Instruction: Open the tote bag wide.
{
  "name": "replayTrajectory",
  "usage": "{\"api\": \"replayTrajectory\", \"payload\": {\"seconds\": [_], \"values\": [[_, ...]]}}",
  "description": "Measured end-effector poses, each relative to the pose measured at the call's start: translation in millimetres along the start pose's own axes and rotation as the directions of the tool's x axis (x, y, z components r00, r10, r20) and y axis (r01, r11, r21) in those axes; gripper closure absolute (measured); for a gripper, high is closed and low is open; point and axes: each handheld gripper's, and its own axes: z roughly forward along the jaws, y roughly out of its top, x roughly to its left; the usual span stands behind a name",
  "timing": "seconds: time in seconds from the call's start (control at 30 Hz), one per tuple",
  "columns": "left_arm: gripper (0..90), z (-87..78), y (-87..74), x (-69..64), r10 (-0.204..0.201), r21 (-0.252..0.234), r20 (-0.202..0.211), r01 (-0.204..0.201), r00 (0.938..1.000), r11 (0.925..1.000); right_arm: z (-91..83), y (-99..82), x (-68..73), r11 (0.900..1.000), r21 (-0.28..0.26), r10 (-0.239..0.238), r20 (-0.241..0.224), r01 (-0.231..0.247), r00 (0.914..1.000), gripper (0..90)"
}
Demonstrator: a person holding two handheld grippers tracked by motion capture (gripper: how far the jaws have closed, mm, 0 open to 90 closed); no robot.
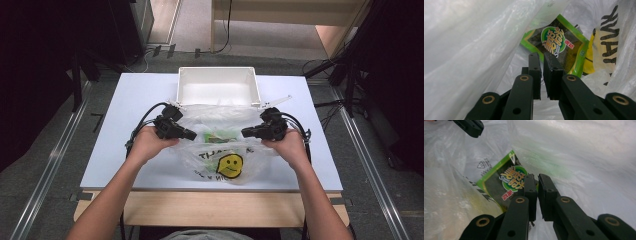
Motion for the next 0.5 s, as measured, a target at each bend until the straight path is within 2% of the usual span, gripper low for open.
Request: {"api": "replayTrajectory", "payload": {"seconds": [0.13,0.5], "values": [[84.7,5.6,-6.3,2.1,-0.015,0.004,0.006,0.015,0.9999,0.9999,5.1,-6.7,0.6,0.9998,0.018,0.006,0.019,-0.007,0.9998,86.0],[84.4,17.3,-22.5,7.9,-0.051,0.010,0.001,0.051,0.9987,0.9986,13.8,-27.7,-2.3,0.9987,0.006,0.050,0.038,-0.050,0.9980,86.0]]}}
